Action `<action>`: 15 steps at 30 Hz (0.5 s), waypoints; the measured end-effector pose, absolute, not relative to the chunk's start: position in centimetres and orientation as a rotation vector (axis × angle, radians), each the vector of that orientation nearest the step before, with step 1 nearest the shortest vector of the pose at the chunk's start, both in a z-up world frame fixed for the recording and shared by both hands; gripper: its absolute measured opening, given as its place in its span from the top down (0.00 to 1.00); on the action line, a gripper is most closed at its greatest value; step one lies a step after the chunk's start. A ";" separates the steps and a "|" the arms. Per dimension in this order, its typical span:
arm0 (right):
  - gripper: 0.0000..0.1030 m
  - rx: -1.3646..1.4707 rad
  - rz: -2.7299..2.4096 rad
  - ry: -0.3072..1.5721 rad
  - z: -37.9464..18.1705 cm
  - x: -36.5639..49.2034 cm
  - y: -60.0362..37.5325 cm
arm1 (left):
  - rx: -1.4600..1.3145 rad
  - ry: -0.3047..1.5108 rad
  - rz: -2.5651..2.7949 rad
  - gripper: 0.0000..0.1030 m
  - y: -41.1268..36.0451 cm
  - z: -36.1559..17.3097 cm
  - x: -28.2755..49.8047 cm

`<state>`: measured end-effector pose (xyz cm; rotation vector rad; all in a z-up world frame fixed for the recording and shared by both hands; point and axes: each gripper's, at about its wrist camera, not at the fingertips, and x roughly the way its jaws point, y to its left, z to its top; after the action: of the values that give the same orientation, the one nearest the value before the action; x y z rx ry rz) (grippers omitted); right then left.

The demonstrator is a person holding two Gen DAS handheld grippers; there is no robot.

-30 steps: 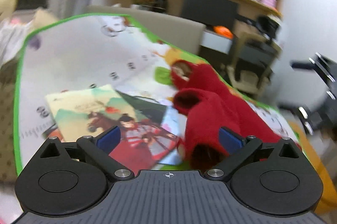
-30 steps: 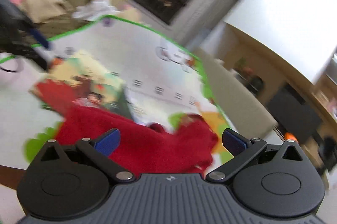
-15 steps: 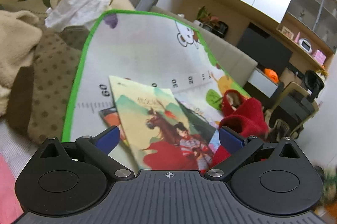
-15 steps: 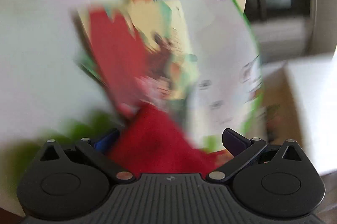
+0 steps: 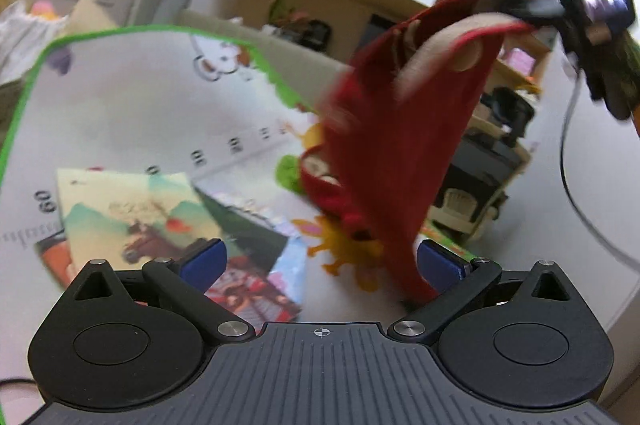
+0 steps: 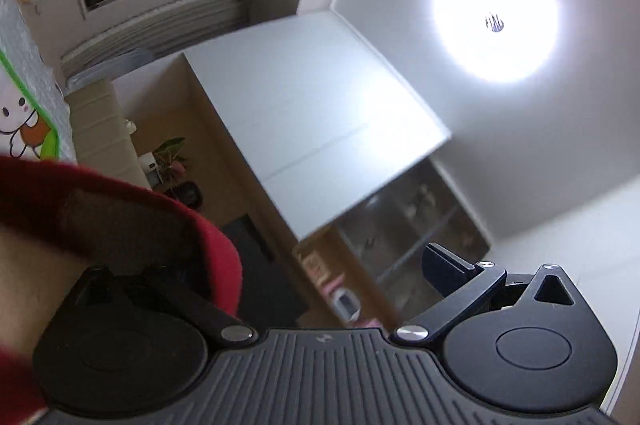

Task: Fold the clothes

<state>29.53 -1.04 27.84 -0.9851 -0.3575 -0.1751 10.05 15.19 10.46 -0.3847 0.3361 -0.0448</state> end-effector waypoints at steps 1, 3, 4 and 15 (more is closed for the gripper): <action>0.00 -0.960 -0.169 -0.296 26.5 29.1 -3.7 | -0.376 0.330 -0.054 0.00 15.1 10.4 9.9; 0.00 -0.907 -0.114 -0.105 21.8 28.2 -9.1 | -0.354 0.345 -0.046 0.00 15.3 9.6 9.7; 0.00 -0.885 -0.069 0.014 18.7 27.5 -11.9 | -0.346 0.366 -0.038 0.00 15.4 9.2 9.9; 0.00 -0.616 0.238 0.461 3.6 19.8 -27.2 | -0.107 0.543 -0.123 0.00 7.3 7.7 14.3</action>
<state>19.82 -27.17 3.56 -0.6159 0.4608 0.2382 14.25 7.27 7.68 -0.1066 0.5427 -0.1233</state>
